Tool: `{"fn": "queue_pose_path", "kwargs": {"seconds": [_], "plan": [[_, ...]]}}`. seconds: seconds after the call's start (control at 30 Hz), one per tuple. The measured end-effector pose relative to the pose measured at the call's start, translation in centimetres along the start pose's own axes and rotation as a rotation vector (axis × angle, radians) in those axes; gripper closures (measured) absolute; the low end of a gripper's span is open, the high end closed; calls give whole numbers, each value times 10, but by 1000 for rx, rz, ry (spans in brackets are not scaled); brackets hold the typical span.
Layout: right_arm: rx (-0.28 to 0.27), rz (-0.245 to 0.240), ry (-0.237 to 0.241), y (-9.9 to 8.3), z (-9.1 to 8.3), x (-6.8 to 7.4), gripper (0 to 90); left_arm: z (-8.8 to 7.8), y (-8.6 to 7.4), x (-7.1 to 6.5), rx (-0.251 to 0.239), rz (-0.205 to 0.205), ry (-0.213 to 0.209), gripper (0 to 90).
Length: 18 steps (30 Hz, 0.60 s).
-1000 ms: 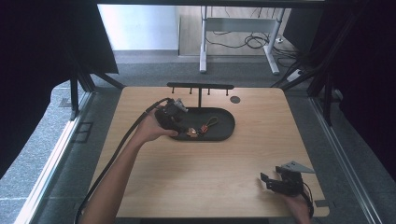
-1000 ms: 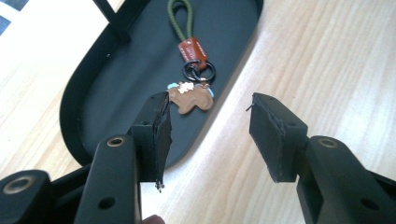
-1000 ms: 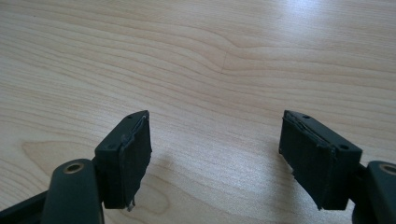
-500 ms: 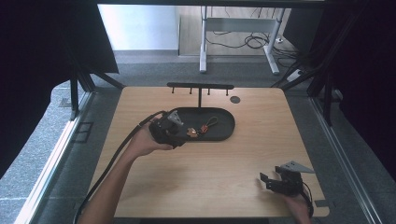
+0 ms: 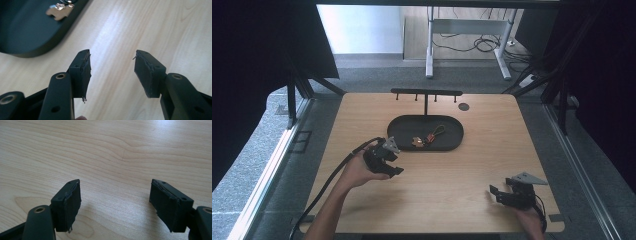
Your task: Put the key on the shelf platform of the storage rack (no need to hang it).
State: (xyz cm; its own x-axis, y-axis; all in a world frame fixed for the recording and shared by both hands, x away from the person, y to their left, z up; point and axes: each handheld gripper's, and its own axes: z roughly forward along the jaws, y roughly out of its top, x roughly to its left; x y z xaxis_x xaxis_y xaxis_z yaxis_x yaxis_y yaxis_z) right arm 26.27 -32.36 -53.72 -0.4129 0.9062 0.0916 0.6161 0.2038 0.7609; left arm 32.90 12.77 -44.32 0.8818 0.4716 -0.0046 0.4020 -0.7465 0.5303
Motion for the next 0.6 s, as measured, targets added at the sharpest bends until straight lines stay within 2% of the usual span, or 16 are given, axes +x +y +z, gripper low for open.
{"fn": "queue_pose_path", "kwargs": {"seconds": [0.17,0.27,0.43,0.6], "plan": [[3,2,0,0,1,1,256,7,-11,-6,8,-13,5,475],[5,4,1,-1,1,1,256,12,-21,-12,-11,-33,-15,473],[2,7,-2,-1,0,0,256,15,-34,-22,-41,-60,-20,469],[3,3,-2,0,0,1,256,17,-38,-26,-54,-68,-19,464]]}}
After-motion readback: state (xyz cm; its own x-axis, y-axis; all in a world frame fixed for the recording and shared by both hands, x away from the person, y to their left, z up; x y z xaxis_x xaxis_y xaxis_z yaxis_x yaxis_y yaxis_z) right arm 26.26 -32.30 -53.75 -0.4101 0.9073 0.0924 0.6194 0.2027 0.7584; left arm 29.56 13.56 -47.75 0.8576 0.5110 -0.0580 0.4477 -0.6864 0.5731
